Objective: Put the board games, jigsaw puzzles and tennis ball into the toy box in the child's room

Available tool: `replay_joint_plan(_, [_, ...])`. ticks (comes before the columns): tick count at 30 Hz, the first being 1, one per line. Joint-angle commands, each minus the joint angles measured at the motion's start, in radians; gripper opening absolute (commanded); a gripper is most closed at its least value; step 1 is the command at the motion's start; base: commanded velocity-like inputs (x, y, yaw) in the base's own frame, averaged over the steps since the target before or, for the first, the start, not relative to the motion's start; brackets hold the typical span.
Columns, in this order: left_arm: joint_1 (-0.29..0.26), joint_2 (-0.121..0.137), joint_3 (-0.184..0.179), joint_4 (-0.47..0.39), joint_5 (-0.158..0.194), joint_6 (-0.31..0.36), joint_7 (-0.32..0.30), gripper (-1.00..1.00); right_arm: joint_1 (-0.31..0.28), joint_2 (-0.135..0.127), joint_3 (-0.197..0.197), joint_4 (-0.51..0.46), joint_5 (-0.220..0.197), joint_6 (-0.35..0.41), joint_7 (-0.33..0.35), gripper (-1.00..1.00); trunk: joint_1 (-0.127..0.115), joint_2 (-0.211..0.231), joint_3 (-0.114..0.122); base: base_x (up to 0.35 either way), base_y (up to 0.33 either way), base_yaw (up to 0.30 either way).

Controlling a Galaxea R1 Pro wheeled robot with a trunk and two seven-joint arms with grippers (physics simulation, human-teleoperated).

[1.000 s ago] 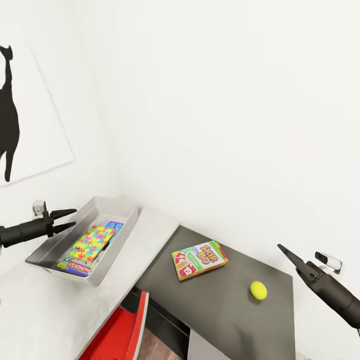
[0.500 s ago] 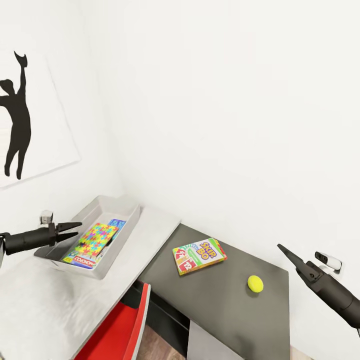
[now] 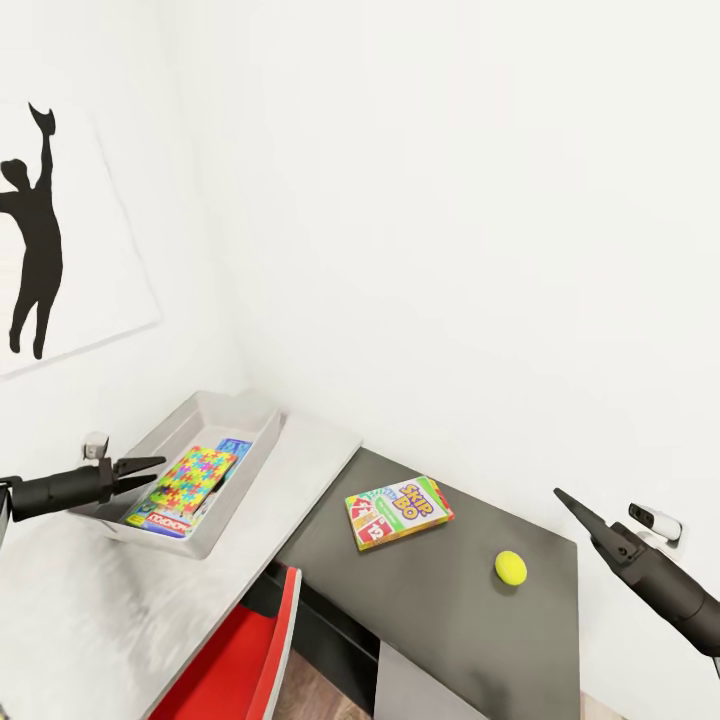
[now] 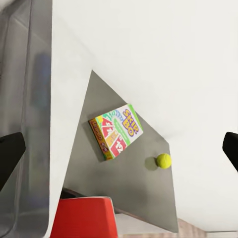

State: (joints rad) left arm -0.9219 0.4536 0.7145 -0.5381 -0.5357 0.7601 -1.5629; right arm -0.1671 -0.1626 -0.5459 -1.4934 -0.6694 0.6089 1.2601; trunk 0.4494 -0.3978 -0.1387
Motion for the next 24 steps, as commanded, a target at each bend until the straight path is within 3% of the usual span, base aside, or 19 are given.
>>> replay_joint_plan(1, [-0.001,0.000,0.005,0.000,-0.010,0.009,-0.008,1.00,-0.001,0.000,0.000,0.000,-0.004,0.009,0.002,1.00,0.001,-0.002,-0.002,0.000,0.000,0.000])
replay_joint_plan(11, [0.001,0.003,0.010,0.000,-0.010,0.001,-0.008,1.00,-0.001,0.000,0.000,-0.003,-0.004,0.008,0.002,1.00,0.001,-0.002,0.002,-0.045,0.000,0.036])
replay_joint_plan(24, [0.001,0.003,0.011,0.000,-0.010,0.001,-0.008,1.00,-0.001,0.000,0.001,-0.005,-0.004,0.008,0.002,1.00,0.001,-0.002,0.017,-0.137,0.000,0.195])
